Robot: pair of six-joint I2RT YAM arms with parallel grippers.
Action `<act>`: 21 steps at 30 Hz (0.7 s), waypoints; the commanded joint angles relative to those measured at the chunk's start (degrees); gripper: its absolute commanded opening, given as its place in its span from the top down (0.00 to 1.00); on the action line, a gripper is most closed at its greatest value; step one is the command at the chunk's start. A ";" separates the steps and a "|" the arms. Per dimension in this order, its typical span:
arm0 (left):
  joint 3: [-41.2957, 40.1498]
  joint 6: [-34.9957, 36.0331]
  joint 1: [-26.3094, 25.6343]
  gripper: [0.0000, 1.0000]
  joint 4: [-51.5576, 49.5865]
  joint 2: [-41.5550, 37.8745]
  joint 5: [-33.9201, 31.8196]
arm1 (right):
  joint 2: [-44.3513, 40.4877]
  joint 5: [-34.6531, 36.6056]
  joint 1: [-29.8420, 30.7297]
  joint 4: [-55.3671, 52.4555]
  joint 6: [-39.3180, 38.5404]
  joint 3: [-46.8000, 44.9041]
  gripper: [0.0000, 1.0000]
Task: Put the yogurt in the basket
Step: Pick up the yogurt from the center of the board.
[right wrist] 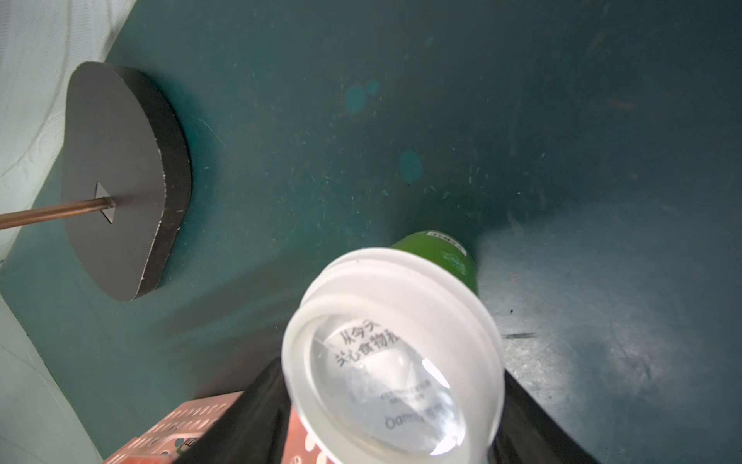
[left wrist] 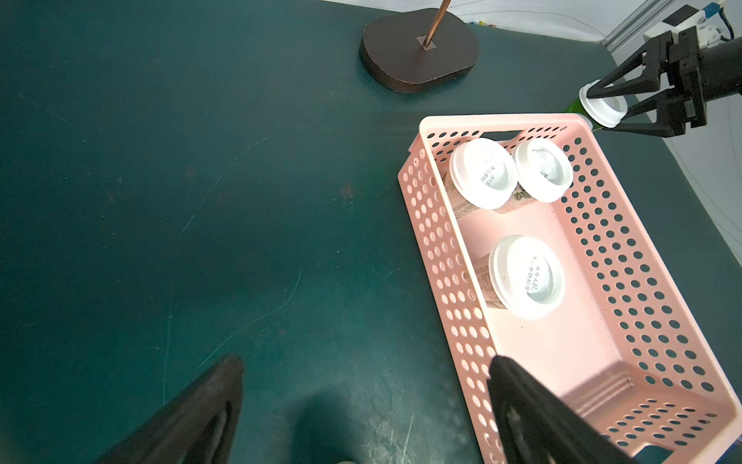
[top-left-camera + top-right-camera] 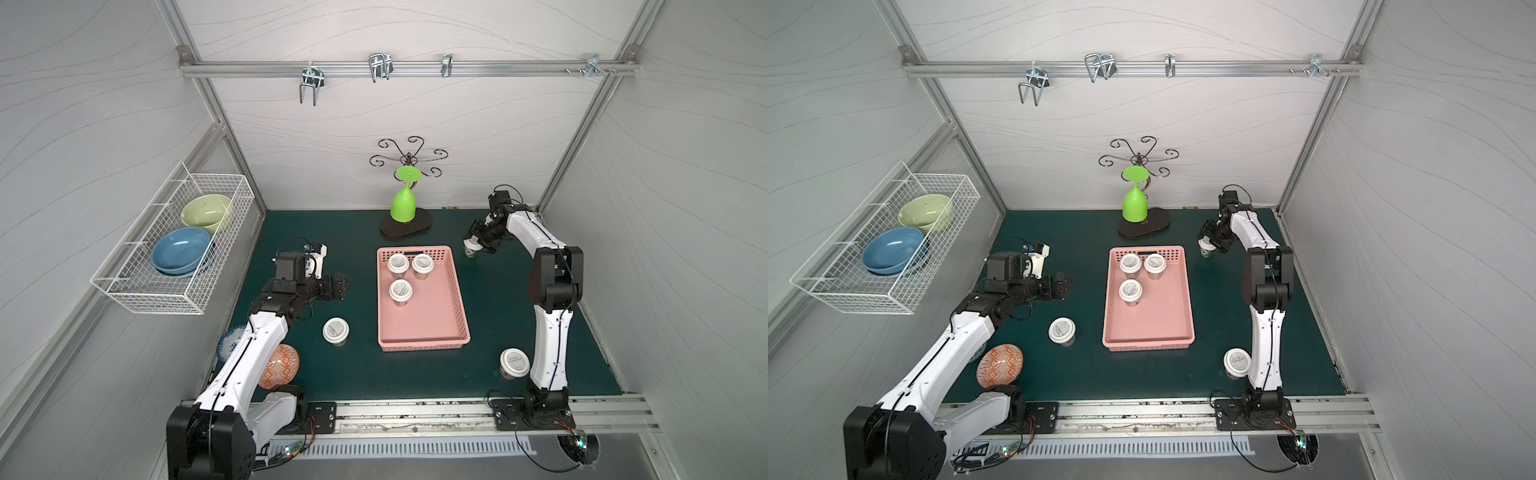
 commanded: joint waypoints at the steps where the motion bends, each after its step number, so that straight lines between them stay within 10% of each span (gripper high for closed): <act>1: -0.01 0.18 -0.06 0.02 3.08 -0.21 0.28 | -1.77 0.35 -0.33 -0.86 -0.99 -1.83 0.29; 21: 0.72 1.36 -0.06 0.02 1.50 -1.15 -1.13 | -29.92 -1.54 1.44 -0.69 -3.52 -23.48 0.27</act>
